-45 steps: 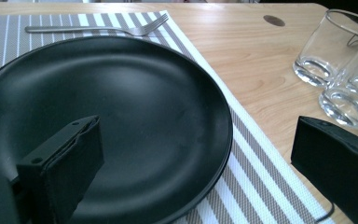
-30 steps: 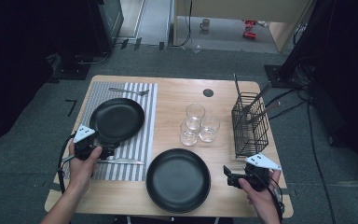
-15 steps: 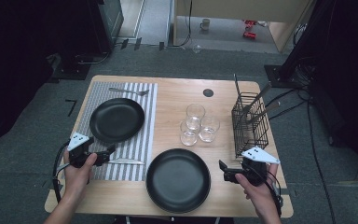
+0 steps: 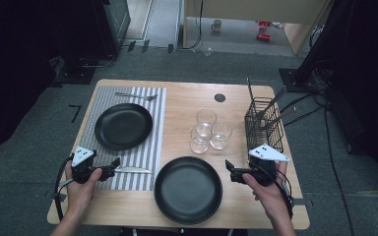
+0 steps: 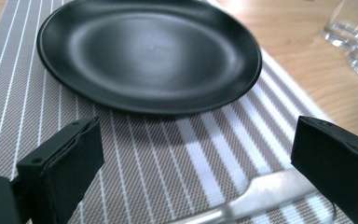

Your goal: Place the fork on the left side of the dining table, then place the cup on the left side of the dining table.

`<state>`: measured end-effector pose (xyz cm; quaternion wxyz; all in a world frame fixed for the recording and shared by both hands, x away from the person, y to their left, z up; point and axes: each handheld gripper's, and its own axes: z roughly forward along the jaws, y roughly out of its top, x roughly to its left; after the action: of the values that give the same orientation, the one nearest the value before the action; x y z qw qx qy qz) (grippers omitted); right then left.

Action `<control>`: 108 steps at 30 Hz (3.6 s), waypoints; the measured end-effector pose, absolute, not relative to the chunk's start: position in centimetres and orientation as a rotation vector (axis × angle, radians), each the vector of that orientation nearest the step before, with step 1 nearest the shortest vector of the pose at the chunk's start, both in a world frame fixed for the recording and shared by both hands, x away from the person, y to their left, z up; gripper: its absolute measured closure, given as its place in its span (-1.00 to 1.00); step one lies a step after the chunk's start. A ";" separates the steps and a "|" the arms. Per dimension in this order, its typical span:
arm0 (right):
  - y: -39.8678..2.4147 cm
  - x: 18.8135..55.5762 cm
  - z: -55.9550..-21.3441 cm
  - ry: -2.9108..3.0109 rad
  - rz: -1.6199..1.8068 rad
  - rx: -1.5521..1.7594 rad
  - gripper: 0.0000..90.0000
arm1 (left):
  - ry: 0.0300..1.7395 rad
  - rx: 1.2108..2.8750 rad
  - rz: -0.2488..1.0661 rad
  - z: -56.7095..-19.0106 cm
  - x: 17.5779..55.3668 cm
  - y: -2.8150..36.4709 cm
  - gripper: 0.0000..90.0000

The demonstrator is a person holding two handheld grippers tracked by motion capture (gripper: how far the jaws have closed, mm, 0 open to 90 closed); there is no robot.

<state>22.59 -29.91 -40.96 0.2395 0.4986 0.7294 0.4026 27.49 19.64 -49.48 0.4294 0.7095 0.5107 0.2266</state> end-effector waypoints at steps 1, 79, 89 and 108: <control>-29.7 22.8 -40.8 1.998 1.103 1.364 -0.91 | 1.272 1.780 0.577 -49.6 27.4 19.7 -0.95; -21.4 29.0 -40.3 2.113 1.107 1.222 -0.67 | 1.272 1.877 0.608 -51.5 27.2 19.5 -0.95; -20.7 30.4 -41.9 2.099 1.162 1.213 -0.38 | 1.259 1.870 0.624 -51.3 27.0 19.5 -0.95; -19.1 32.4 -44.4 2.176 1.198 1.334 0.46 | 1.233 1.885 0.619 -51.2 26.9 19.1 -0.95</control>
<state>32.36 -19.07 -44.41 0.1602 0.4669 0.7618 0.4195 26.85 19.11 -51.24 0.3922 0.7423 0.4856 0.2438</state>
